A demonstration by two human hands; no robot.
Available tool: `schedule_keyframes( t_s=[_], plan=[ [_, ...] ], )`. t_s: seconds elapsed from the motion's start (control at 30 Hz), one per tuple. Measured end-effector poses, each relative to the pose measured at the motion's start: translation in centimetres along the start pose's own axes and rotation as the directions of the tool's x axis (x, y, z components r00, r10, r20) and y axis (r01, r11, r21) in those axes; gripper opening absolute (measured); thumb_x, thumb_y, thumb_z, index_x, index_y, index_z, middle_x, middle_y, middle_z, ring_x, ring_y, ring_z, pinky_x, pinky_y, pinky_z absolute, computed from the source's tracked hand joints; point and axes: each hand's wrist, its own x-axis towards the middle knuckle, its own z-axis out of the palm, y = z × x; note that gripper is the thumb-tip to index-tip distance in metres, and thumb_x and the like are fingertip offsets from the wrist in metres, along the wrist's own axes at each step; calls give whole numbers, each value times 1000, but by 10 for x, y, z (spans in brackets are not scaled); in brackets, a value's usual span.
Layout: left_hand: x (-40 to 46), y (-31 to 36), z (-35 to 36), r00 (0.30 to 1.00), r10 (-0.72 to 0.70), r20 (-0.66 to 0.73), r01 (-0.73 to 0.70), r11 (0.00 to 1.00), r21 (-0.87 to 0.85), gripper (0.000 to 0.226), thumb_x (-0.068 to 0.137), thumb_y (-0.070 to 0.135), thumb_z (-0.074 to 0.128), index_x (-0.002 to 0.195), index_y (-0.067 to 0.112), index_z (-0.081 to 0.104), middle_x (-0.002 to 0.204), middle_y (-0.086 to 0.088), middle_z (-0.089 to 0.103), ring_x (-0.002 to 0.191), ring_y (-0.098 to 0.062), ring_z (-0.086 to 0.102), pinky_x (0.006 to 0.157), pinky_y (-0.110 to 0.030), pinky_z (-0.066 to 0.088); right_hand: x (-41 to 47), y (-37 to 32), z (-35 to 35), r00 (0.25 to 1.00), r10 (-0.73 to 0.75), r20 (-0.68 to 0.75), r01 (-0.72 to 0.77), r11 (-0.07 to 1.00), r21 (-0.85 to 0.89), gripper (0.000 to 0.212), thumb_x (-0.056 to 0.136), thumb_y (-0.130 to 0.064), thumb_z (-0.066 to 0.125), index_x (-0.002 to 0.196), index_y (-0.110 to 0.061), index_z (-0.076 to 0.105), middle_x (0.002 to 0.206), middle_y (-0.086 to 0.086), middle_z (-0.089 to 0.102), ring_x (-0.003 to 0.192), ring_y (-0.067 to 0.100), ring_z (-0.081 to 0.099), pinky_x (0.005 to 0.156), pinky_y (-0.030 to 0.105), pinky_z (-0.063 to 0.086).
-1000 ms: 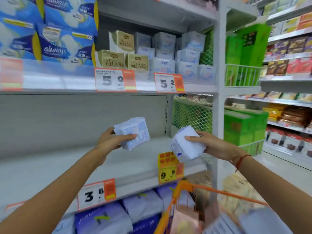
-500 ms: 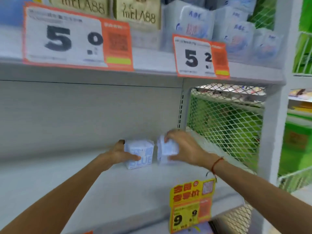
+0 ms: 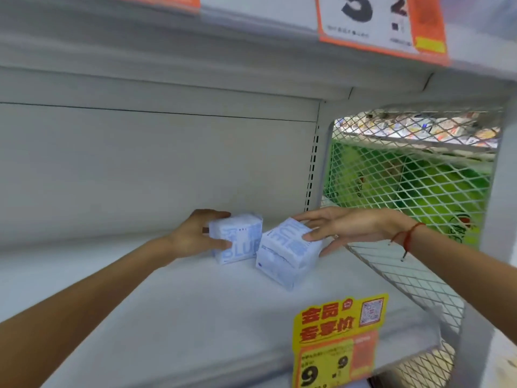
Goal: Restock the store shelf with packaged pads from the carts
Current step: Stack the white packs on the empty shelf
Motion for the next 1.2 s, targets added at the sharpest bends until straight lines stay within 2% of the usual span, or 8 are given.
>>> schedule_keyframes(
  t_s=[0.17,0.27,0.33,0.53,0.63,0.8,1.0,1.2],
  plan=[
    [16,10,1,999,-52,-10,53,988,148,80,82,6,68,148,28,28,159,-2,7,143,-19,20,109,-26,26,-10,-30,7,965,-261,-35,224,882,-414,58,81,-7,72,132,-27,53,129,-13,59,117,3,56,101,18,44],
    [22,33,-10,993,-8,-116,14,999,46,66,75,3,64,135,26,47,143,-9,37,133,-21,36,87,-20,40,-4,-55,21,921,-389,29,192,389,-901,56,76,-11,72,126,-34,59,124,-8,63,113,13,57,94,30,46],
    [22,48,-23,990,-27,-135,21,999,-43,47,80,-6,52,117,24,56,113,-8,55,98,-19,56,63,-13,42,8,-56,43,898,-431,93,239,300,-924,55,74,-10,70,122,-35,59,125,-5,61,115,16,55,92,35,46],
    [14,34,-34,966,-242,89,223,957,188,67,89,-7,43,144,30,35,130,-7,43,110,-15,43,77,-28,48,13,-42,47,915,-389,-106,174,619,-766,99,67,-24,85,146,-21,25,152,0,23,139,16,22,109,18,18],
    [5,13,-23,960,-226,164,204,968,143,70,87,-3,46,146,31,30,135,-4,43,111,-14,42,80,-31,49,8,-27,30,955,-150,-257,-54,762,-646,95,69,-27,83,144,-20,26,147,4,30,126,18,37,98,21,34],
    [11,15,5,959,-192,209,205,978,-38,62,93,0,42,147,28,28,119,-3,49,100,-19,54,70,-22,48,20,-14,42,931,-242,-274,97,886,-453,71,67,-29,84,131,-30,52,132,-6,43,111,15,51,93,24,47],
    [27,14,-7,929,-231,288,265,961,-83,99,62,0,64,147,27,21,125,1,55,100,-14,56,85,-24,54,58,-10,42,932,-4,-363,-11,999,-40,109,70,-21,83,150,-21,9,149,2,26,126,21,45,83,28,51],
    [36,15,12,974,-166,155,175,984,-44,86,62,9,87,129,24,35,113,11,56,111,-13,54,74,-20,53,86,-4,44,992,-115,-60,121,987,109,48,85,-5,66,126,-24,52,125,-2,63,113,13,61,96,28,50]
  ],
)
